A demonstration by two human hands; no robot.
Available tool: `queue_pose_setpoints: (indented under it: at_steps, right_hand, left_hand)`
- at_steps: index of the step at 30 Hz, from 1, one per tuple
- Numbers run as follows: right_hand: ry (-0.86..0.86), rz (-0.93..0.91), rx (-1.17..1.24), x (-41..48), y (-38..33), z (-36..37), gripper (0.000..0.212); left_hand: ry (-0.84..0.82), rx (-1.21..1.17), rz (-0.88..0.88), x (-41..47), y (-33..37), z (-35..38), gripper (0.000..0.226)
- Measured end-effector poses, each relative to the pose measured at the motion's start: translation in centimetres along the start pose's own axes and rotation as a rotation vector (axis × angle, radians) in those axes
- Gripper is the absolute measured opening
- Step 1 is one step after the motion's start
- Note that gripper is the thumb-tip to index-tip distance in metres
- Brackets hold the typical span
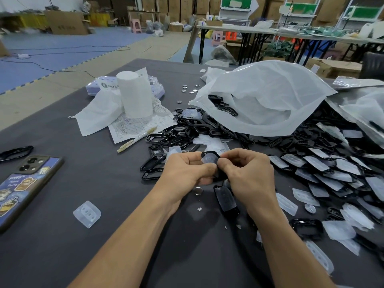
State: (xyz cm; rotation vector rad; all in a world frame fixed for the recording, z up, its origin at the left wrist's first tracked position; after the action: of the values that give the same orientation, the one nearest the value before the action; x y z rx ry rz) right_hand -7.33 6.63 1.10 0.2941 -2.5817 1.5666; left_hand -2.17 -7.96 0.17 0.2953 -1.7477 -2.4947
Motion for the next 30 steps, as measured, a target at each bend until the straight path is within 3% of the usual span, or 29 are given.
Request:
queue_pose_setpoints:
  at_steps: [3, 9, 20, 30]
  right_hand:
    - [0.010, -0.019, -0.015, 0.08, 0.04, 0.06, 0.017]
    - [0.026, -0.045, -0.050, 0.00, -0.02, 0.12, 0.014]
    - [0.009, -0.040, -0.015, -0.15, -0.09, 0.30, 0.017]
    - [-0.039, -0.020, 0.041, -0.04, -0.01, 0.52, 0.019]
  left_hand:
    - [0.043, 0.015, 0.001, 0.16, -0.03, -0.10, 0.012]
    - [0.105, 0.037, 0.024, 0.25, 0.01, -0.10, 0.024]
    - [0.125, 0.041, 0.047, 0.23, -0.05, -0.13, 0.015]
    - [0.241, 0.025, 0.055, 0.46, 0.19, -0.59, 0.014]
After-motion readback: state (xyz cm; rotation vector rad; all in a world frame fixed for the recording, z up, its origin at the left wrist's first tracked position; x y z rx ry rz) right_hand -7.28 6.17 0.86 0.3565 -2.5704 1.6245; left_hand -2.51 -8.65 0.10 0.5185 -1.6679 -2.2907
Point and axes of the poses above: each hand's wrist, its own x-axis towards the middle knuckle, its own z-axis out of the palm, y = z × x, the point moved 3 cm from there along x, towards the middle knuckle, and after that the axes turned 8 degrees about -x, right-handed, at the moved point
